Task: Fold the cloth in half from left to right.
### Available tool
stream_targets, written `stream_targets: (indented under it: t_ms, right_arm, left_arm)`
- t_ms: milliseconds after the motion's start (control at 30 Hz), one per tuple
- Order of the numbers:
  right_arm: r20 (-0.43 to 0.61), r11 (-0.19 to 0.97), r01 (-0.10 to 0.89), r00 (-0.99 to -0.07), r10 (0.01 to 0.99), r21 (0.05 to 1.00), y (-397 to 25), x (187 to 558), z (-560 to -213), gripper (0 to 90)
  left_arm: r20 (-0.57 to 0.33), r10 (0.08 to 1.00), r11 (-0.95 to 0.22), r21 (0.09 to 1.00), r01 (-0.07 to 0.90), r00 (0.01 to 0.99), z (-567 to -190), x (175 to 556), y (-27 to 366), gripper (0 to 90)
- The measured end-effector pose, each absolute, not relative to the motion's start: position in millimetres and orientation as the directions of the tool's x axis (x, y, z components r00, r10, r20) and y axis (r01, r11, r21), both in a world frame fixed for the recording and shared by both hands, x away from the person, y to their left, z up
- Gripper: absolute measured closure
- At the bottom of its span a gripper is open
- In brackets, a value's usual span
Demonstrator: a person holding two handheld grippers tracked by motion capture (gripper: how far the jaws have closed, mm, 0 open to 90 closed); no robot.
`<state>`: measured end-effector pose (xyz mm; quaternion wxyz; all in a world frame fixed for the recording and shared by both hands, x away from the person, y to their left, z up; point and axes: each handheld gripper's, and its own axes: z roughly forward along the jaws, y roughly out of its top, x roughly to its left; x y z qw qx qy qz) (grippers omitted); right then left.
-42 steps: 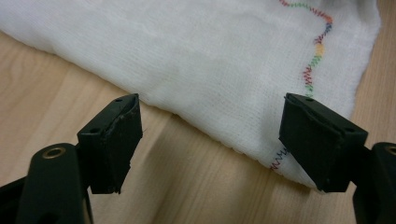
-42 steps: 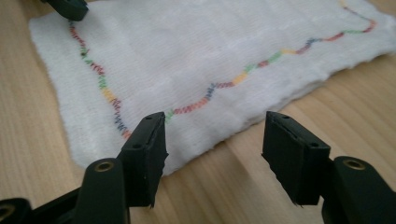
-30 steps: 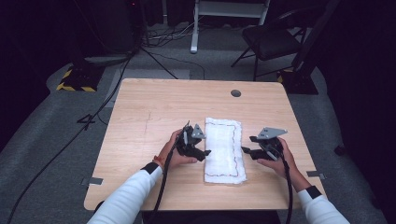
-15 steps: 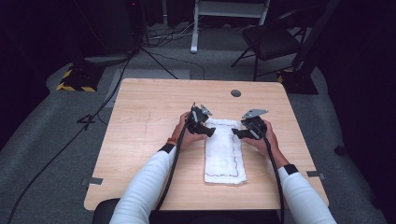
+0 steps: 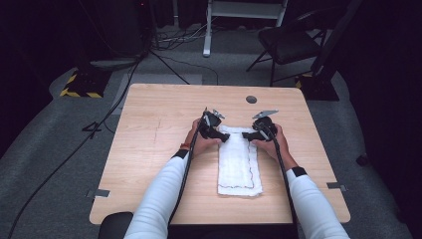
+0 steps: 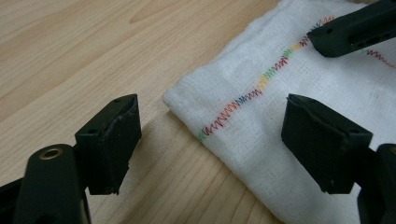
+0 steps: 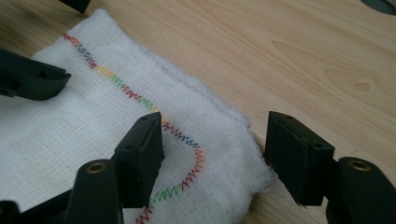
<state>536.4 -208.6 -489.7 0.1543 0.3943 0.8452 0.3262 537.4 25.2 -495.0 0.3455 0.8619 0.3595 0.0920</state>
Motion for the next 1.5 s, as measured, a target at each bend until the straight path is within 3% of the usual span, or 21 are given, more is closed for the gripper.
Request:
stream_targets:
  t_ms: [200,400,500,600,1067,1500]
  right_arm:
    - [0.054,0.46,0.575,-0.662,0.748,0.676,-210,535,-490,53.9]
    - [0.073,0.484,0.561,-0.7,0.711,0.671,-207,534,-489,74.4]
    - [0.042,0.514,0.545,-0.713,0.7,0.663,-204,533,-487,77.8]
    - [-0.015,0.542,0.52,-0.712,0.702,0.661,-200,533,-485,79.3]
    - [-0.107,0.498,0.439,-0.661,0.743,0.748,-199,538,-451,80.6]
    - [-0.157,0.491,0.346,-0.668,0.727,0.8,-196,529,-417,81.0]
  left_arm:
    - [-0.066,0.654,-0.536,0.663,0.523,0.754,-495,536,20,24.0]
    - [-0.079,0.592,-0.584,0.644,0.494,0.802,-490,537,17,51.5]
    - [-0.093,0.572,-0.595,0.637,0.49,0.815,-488,539,16,67.6]
    - [-0.072,0.577,-0.599,0.64,0.481,0.814,-487,541,14,74.2]
    - [0.106,0.592,-0.621,0.692,0.368,0.799,-452,550,10,78.1]
    - [0.137,0.585,-0.593,0.744,0.307,0.799,-419,542,21,77.0]
